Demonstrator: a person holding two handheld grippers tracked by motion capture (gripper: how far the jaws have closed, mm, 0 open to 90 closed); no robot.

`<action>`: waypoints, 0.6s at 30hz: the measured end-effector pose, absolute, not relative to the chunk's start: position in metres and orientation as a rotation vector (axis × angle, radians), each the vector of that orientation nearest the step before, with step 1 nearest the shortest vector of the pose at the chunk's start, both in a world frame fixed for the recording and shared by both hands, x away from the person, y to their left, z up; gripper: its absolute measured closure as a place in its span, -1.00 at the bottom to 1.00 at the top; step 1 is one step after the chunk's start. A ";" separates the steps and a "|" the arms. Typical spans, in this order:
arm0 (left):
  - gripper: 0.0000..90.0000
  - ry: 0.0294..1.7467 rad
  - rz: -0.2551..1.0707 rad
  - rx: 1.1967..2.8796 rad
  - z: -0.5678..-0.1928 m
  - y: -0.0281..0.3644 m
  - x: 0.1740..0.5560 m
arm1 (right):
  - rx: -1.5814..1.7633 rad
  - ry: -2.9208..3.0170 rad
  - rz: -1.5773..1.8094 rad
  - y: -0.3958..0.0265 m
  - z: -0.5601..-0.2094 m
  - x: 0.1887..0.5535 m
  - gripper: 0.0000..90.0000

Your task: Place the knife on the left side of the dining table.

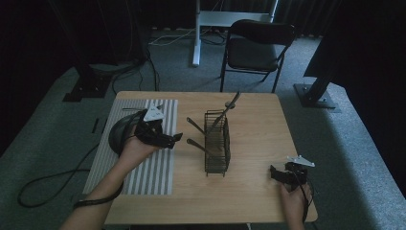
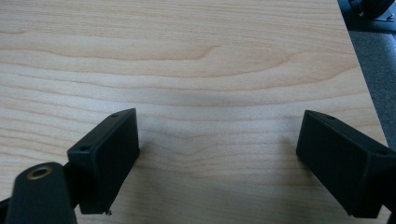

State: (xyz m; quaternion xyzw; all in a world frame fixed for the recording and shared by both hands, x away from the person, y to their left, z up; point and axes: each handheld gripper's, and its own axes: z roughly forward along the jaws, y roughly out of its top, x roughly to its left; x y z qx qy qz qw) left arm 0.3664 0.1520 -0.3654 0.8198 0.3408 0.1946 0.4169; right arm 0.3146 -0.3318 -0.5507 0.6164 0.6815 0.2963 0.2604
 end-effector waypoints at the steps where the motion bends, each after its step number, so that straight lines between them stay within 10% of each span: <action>1: -0.96 0.860 0.482 2.056 -0.365 0.151 0.368 | 1.669 1.846 0.803 -0.332 -0.551 0.315 -0.73; 18: -0.75 0.889 0.405 2.015 -0.357 0.128 0.392 | 1.669 1.846 0.803 -0.332 -0.551 0.315 -0.73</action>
